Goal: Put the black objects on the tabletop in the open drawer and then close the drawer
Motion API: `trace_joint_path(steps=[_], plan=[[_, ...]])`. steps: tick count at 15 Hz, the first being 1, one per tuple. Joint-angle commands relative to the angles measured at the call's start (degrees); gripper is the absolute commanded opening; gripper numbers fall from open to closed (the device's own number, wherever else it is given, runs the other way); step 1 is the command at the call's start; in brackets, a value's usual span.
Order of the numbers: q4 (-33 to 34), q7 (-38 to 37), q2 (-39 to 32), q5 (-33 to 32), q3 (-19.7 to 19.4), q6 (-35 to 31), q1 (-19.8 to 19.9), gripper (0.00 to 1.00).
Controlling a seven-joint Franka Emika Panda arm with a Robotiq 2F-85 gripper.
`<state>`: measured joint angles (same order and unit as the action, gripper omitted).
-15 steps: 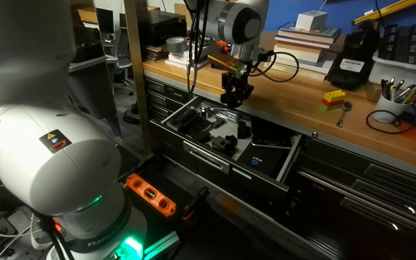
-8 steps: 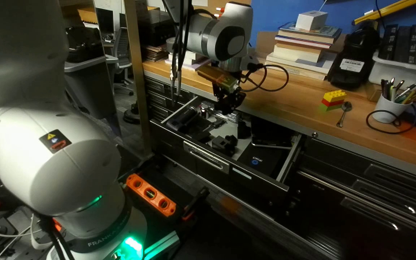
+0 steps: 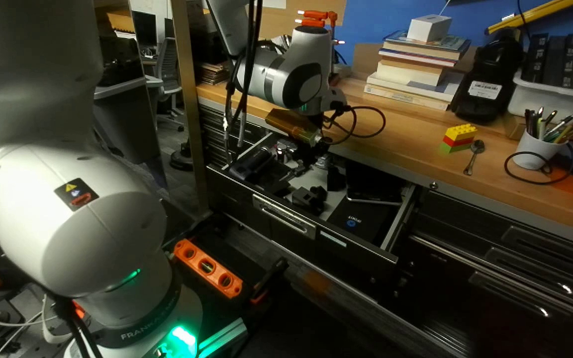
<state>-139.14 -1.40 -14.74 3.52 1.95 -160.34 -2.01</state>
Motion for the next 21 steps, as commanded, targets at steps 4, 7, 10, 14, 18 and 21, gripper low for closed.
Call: trace_joint_path(steps=[4,7,10,14,18,21], plan=[[2.77,0.99,-6.35,-0.50,0.40,-3.78,0.16,0.25],[4.25,0.63,-9.08,-0.72,0.08,-4.86,0.03,0.25],[5.93,1.02,-10.71,-0.12,0.54,-6.30,0.71,0.25],[8.00,1.03,-12.95,0.33,0.73,-6.73,1.53,0.25],[9.17,0.31,-14.73,0.15,-0.01,-5.22,1.76,0.25],[9.64,0.55,-16.08,0.54,0.40,-5.12,2.65,0.25]])
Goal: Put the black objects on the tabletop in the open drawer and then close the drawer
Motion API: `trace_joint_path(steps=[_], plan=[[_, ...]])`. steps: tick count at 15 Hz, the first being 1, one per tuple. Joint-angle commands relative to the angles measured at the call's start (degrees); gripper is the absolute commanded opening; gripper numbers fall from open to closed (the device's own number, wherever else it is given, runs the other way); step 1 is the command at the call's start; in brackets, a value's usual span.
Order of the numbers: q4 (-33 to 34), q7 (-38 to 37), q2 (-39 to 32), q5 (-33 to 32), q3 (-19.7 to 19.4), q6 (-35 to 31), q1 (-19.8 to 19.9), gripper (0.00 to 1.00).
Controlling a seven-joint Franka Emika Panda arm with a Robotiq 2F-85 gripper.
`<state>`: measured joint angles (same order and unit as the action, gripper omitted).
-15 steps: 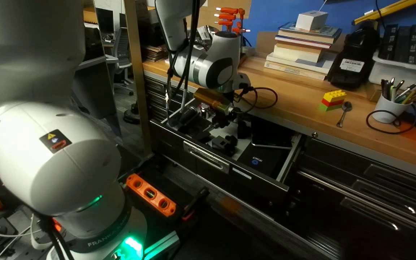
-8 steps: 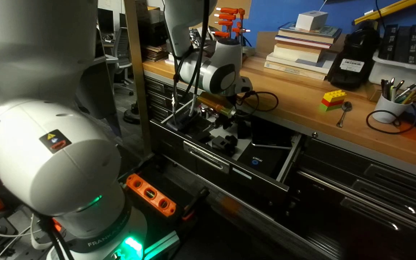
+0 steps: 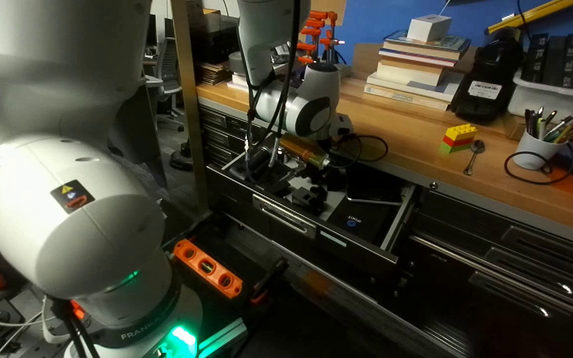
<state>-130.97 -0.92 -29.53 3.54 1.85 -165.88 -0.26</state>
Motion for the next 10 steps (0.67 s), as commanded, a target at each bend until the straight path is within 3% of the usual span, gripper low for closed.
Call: trace_joint_path(steps=[1,2,3,7,10], plan=[[1.56,-0.02,-1.56,0.54,0.46,0.55,1.00,0.25],[1.61,-0.52,-1.67,0.63,0.22,0.96,0.91,0.58],[1.58,-0.80,-1.65,0.75,0.12,1.26,0.96,0.76],[0.49,-1.35,0.39,1.36,0.50,2.36,1.33,1.00],[-1.09,-4.36,3.86,0.71,-1.23,3.75,-0.93,1.00]])
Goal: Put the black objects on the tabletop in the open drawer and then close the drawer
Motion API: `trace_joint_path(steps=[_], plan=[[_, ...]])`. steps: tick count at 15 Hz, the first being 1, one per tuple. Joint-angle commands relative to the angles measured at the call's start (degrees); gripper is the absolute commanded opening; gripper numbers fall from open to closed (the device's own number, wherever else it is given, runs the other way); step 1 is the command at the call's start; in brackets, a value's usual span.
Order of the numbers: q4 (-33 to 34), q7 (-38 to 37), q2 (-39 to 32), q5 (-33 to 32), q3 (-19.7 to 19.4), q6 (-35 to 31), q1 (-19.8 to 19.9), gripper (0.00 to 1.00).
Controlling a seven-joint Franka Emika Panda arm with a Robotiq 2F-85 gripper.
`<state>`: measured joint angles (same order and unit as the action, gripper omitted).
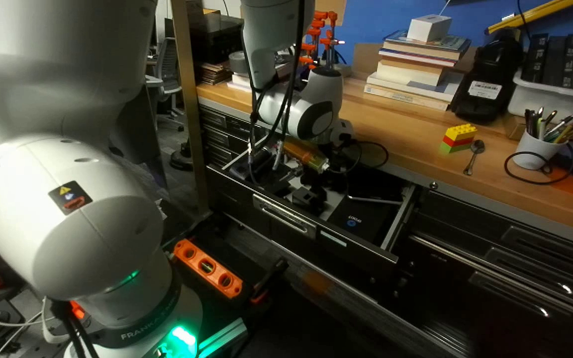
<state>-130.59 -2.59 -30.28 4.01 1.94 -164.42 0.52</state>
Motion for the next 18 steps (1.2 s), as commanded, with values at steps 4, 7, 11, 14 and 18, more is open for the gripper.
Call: trace_joint_path(steps=[4,7,11,14,18], plan=[[-4.66,-13.74,11.35,-2.55,-8.07,6.34,-7.94,1.00],[-6.99,-27.03,15.94,-8.75,-14.48,11.80,-12.67,1.00],[-11.04,-42.26,21.57,-14.80,-16.18,18.25,-12.38,1.00],[-15.01,-52.47,25.09,-16.87,-15.00,20.37,-9.93,1.00],[-19.97,-63.01,28.15,-15.66,-13.40,21.15,-6.44,1.00]])
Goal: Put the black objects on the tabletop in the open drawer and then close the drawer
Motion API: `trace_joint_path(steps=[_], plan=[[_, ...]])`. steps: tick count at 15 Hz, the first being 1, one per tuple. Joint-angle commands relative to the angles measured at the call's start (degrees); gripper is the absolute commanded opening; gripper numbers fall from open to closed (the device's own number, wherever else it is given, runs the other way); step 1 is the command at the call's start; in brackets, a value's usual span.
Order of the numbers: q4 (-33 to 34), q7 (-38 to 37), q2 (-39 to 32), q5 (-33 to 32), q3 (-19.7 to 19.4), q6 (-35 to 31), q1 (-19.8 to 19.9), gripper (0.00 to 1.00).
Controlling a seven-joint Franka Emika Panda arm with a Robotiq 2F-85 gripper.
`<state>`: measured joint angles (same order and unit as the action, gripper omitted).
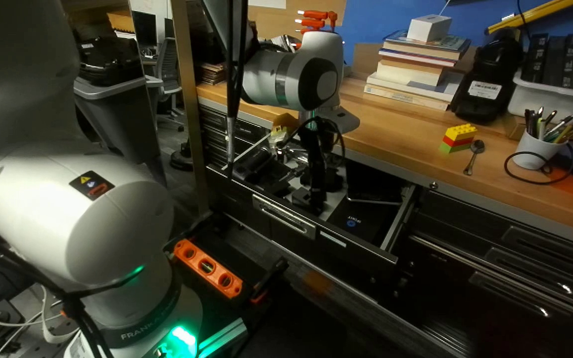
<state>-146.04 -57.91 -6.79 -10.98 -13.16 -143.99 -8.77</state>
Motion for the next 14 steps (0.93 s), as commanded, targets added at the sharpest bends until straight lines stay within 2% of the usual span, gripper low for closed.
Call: trace_joint_path(steps=[1,6,10,14], plan=[[-5.76,-9.31,5.03,-0.19,2.09,0.17,3.80,1.00],[-9.31,-9.68,3.26,8.00,4.20,-1.74,7.96,1.00],[-11.02,-6.05,1.68,18.87,6.28,-5.06,9.53,1.00],[-11.71,0.34,0.22,32.68,9.08,-10.27,10.23,1.00]])
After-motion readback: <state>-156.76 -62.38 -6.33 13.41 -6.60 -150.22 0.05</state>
